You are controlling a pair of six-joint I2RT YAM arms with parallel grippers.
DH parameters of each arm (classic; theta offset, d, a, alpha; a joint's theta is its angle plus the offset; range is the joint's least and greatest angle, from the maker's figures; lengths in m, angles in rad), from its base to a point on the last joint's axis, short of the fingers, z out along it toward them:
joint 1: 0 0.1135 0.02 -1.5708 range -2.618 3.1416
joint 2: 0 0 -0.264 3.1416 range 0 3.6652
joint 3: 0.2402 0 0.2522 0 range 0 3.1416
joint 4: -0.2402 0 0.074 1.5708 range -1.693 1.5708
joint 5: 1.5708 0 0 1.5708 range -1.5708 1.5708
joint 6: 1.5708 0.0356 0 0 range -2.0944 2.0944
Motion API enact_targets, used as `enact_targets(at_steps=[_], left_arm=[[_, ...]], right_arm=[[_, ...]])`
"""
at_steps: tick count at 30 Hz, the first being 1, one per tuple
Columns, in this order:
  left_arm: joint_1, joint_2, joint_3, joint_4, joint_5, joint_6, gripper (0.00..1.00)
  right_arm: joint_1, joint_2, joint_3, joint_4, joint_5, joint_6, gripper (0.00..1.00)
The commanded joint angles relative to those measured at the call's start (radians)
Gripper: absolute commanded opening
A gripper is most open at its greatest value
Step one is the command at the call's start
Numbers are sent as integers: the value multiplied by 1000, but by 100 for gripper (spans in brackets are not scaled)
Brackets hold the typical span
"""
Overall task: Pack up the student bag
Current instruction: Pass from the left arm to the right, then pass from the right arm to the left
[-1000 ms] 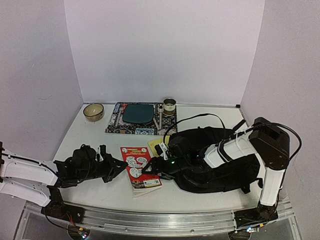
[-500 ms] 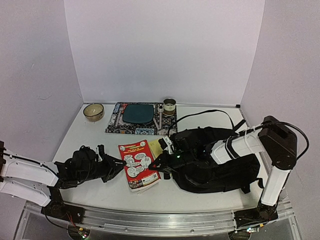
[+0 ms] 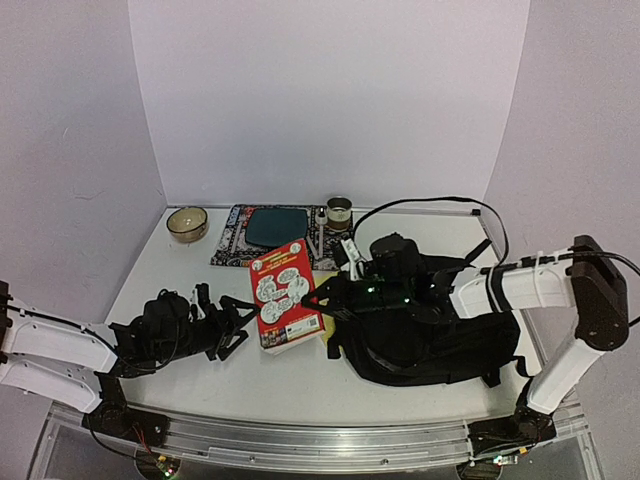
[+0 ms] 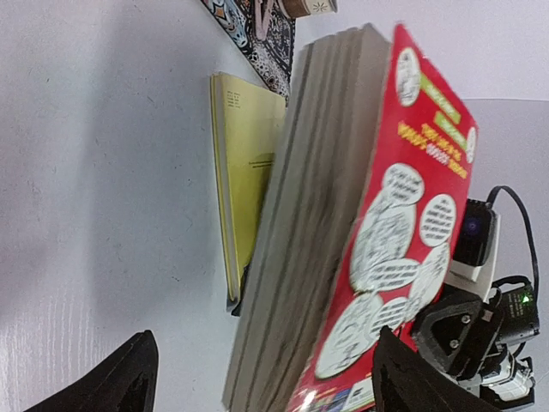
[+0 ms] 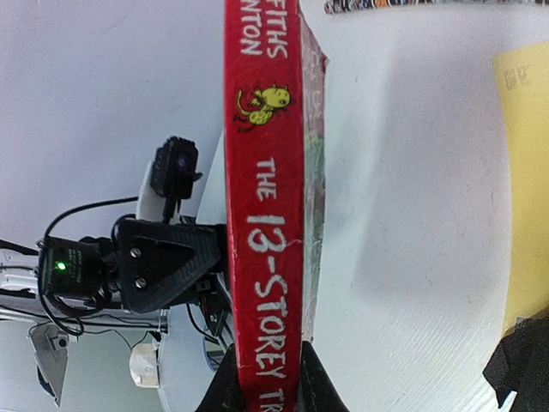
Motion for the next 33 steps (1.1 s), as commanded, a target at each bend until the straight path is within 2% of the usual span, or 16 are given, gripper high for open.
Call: enact_targets(at_steps=[1, 11, 17, 28, 33], left_arm=[[-6, -24, 59, 44, -20, 34, 90], [-11, 32, 199, 69, -10, 82, 99], [-17, 159, 256, 210, 51, 58, 99], [-29, 339, 359, 387, 71, 2, 99], [-31, 429, 364, 563, 97, -78, 98]], right_arm=[[-6, -126, 27, 36, 175, -35, 0], [-6, -218, 26, 49, 399, -20, 0], [-6, -222, 29, 131, 400, 23, 0], [-6, -226, 30, 232, 400, 87, 0], [-6, -234, 10, 263, 400, 107, 0]])
